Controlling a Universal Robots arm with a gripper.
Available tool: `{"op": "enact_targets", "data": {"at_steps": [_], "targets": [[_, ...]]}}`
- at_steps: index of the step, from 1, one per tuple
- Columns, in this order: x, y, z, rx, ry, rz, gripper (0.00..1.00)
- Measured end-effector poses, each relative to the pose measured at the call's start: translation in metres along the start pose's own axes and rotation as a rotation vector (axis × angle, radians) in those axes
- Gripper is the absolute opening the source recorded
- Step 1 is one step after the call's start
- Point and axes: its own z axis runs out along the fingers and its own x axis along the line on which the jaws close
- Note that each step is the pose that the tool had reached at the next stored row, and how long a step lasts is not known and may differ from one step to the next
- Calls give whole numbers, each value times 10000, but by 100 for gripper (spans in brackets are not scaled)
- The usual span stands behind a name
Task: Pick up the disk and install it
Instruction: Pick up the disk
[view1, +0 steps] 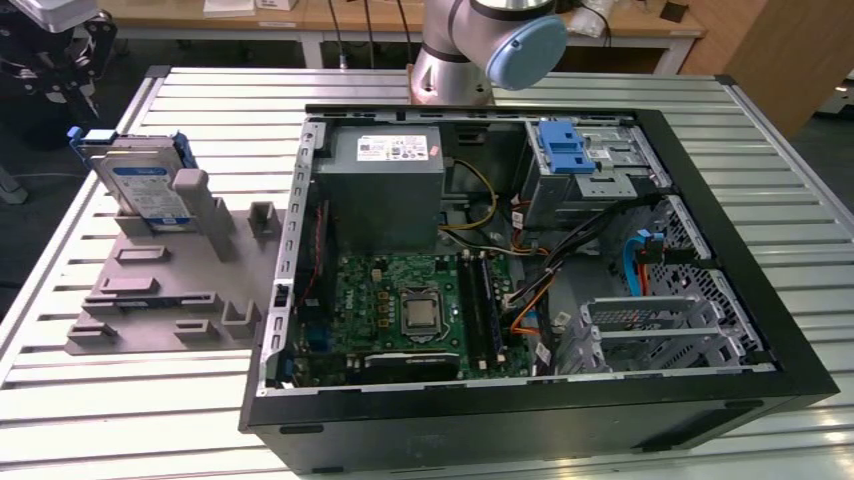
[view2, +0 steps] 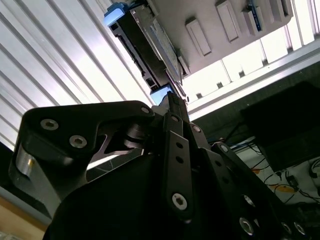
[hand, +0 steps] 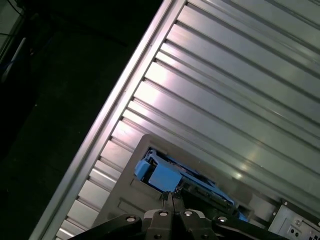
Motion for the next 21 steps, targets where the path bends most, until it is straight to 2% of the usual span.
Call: {"op": "enact_targets", "data": {"at_steps": [11,21], "targets": [[5,3,0,-7,26,-616,11],[5,3,0,-18,60,-1481,11]]}}
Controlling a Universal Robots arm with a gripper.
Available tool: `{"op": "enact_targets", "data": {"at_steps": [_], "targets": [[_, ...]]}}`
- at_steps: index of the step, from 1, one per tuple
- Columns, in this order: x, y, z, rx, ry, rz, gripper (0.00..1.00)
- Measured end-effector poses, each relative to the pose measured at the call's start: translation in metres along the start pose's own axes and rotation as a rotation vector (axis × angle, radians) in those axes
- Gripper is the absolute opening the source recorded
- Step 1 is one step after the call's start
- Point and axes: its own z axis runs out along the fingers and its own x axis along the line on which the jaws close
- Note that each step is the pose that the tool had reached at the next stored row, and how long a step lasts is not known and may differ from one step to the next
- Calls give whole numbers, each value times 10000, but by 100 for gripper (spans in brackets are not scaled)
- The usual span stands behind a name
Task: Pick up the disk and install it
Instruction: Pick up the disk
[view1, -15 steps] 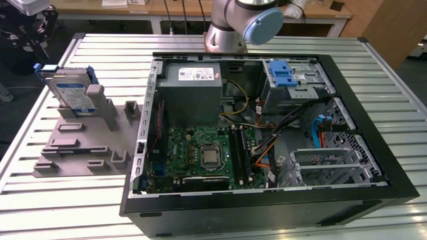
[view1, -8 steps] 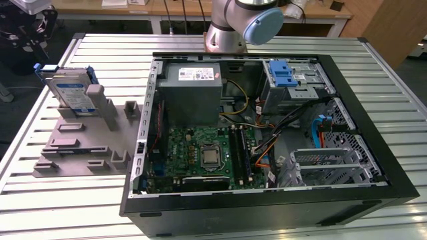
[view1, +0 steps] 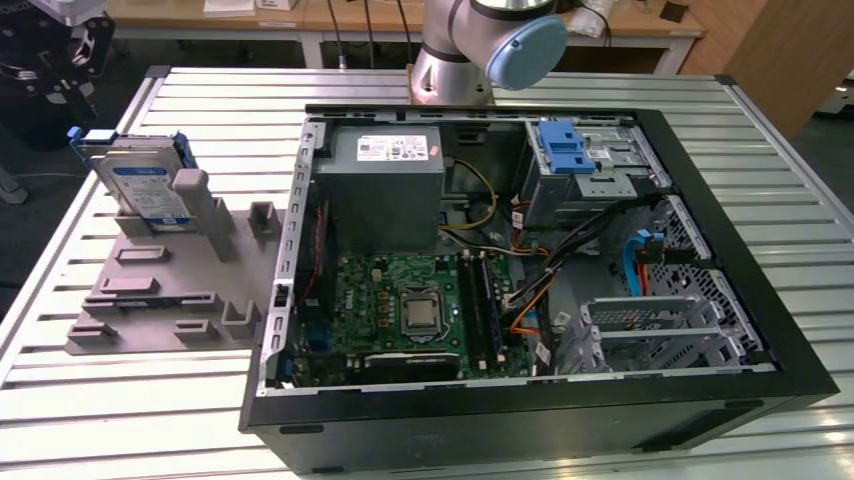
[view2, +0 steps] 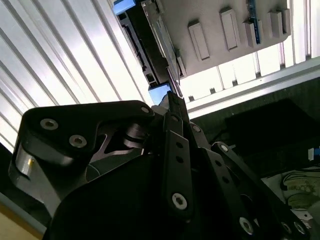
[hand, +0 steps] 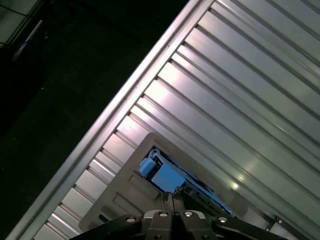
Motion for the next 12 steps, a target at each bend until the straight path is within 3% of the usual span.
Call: {"op": "enact_targets", "data": {"at_steps": [4,12], "targets": [[0,0,0,-4,13,-299,11],[0,0,0,-4,14,-308,11]]}}
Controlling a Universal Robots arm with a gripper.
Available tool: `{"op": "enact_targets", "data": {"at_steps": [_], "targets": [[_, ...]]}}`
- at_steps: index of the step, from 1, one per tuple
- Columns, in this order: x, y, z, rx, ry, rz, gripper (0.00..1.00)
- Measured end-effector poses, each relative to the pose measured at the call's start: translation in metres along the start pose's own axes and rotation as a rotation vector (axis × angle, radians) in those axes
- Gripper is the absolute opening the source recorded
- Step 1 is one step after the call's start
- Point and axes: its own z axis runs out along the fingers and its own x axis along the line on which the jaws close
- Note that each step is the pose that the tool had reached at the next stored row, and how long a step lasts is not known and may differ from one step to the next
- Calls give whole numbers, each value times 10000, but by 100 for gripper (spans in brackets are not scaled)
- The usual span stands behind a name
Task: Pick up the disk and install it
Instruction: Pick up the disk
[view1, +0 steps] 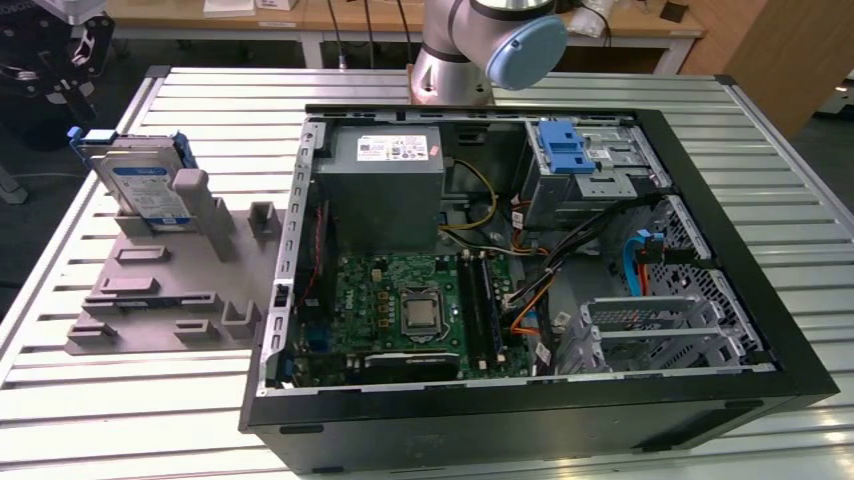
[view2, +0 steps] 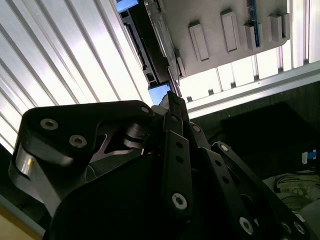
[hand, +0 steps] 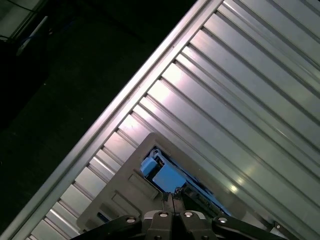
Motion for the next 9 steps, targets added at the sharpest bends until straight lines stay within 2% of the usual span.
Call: {"op": "enact_targets", "data": {"at_steps": [9], "targets": [[0,0,0,-6,20,-495,11]]}}
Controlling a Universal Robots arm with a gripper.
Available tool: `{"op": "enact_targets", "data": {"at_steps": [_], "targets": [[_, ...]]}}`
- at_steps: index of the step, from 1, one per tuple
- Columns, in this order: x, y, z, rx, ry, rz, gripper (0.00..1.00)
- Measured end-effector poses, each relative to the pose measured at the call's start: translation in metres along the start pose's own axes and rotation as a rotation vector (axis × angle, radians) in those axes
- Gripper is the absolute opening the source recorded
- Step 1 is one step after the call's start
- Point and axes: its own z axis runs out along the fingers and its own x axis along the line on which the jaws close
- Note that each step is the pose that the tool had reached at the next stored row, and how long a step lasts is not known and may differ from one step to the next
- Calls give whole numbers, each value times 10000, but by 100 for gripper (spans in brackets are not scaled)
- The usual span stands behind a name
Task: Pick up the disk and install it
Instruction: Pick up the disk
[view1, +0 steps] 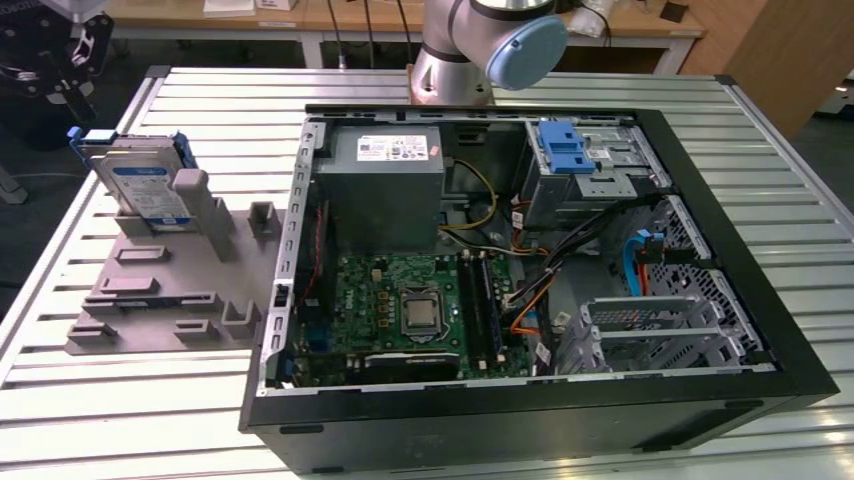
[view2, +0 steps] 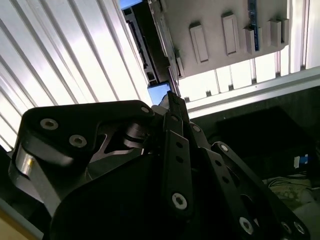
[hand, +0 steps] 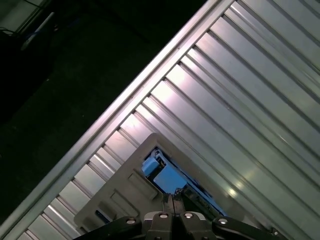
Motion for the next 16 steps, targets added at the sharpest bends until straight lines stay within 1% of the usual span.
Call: {"op": "enact_targets", "data": {"at_steps": [16], "targets": [[0,0,0,-13,44,-1058,11]]}}
